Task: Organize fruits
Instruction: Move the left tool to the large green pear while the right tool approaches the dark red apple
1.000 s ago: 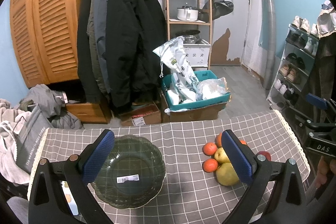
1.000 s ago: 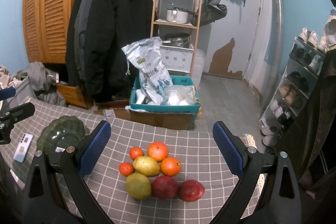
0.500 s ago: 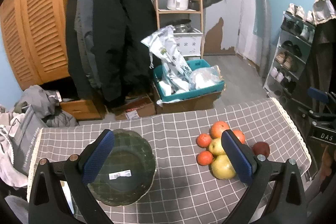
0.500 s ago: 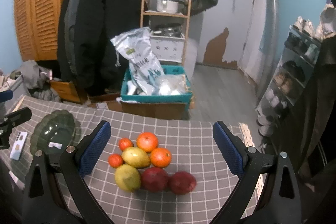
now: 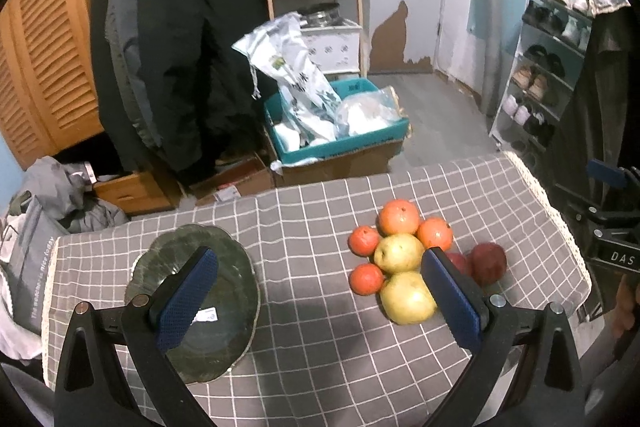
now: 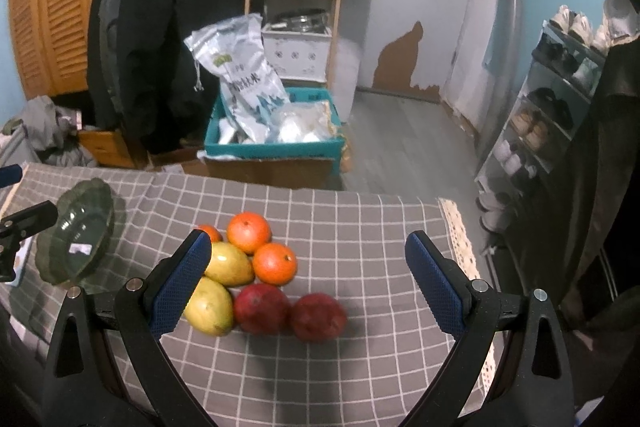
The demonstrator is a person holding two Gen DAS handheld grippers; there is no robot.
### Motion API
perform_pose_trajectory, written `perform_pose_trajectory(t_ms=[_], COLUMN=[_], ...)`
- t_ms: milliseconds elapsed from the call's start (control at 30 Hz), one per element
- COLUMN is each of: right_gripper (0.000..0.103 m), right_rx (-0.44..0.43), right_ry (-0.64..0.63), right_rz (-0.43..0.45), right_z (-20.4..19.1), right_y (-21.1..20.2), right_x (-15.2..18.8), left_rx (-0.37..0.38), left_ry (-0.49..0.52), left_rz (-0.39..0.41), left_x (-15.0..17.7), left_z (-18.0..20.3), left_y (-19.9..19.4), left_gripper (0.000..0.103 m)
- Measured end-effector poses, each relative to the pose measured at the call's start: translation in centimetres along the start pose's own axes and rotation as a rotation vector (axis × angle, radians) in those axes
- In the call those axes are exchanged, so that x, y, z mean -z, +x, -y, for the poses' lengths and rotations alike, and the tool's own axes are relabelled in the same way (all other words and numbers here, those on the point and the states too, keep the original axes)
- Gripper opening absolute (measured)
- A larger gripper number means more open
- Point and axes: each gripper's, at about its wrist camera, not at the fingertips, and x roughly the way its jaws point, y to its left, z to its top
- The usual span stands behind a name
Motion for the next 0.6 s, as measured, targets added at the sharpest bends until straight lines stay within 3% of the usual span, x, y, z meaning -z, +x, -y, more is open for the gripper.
perform_pose_trajectory(t_ms=[600], right_gripper=[0.095], right_rx=[-0.024], right_ry=[0.047], right_rz=[-0.243], right_z=[3.0], right_y=[6.9], right_x=[4.3], left_rx=[0.039], left_ry=[0.040], left_rz=[-0.220], left_x=[2.9], left_z=[4.5], left_y=[8.1], left_gripper=[0.102])
